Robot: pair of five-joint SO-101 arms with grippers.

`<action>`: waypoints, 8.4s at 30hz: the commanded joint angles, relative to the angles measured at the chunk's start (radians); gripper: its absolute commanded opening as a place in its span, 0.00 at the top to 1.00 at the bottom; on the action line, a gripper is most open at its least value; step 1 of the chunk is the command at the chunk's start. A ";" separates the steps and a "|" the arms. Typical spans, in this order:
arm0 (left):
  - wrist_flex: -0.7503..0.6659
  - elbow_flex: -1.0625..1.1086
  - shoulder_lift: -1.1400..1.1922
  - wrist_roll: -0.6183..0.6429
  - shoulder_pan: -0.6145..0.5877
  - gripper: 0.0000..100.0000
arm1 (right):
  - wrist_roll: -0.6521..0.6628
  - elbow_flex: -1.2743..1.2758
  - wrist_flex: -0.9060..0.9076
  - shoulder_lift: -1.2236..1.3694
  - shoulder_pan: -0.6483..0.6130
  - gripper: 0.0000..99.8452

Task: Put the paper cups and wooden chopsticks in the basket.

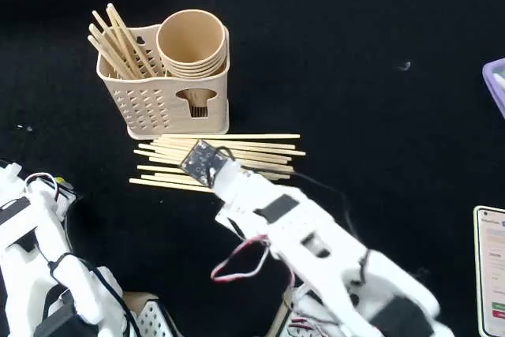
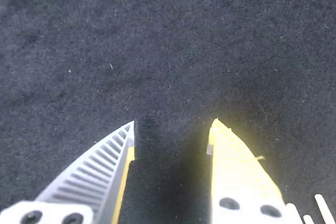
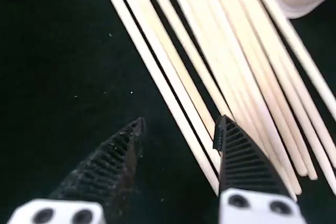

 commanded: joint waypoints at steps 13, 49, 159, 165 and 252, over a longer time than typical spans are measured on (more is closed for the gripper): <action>-0.012 -0.045 -0.017 0.000 0.012 0.78 | 0.034 -0.097 -0.075 0.107 0.166 0.78; -0.015 -0.047 -0.018 0.000 0.012 0.78 | 0.236 -0.179 0.221 0.234 -0.064 0.78; -0.009 -0.045 -0.018 0.000 0.008 0.78 | -0.100 -0.278 0.172 0.266 -0.305 0.78; -0.011 -0.045 -0.018 0.000 0.008 0.78 | -0.101 -0.340 0.133 0.387 -0.302 0.79; -0.009 -0.045 -0.018 0.000 0.007 0.78 | -0.207 -1.190 0.264 0.079 -0.031 0.89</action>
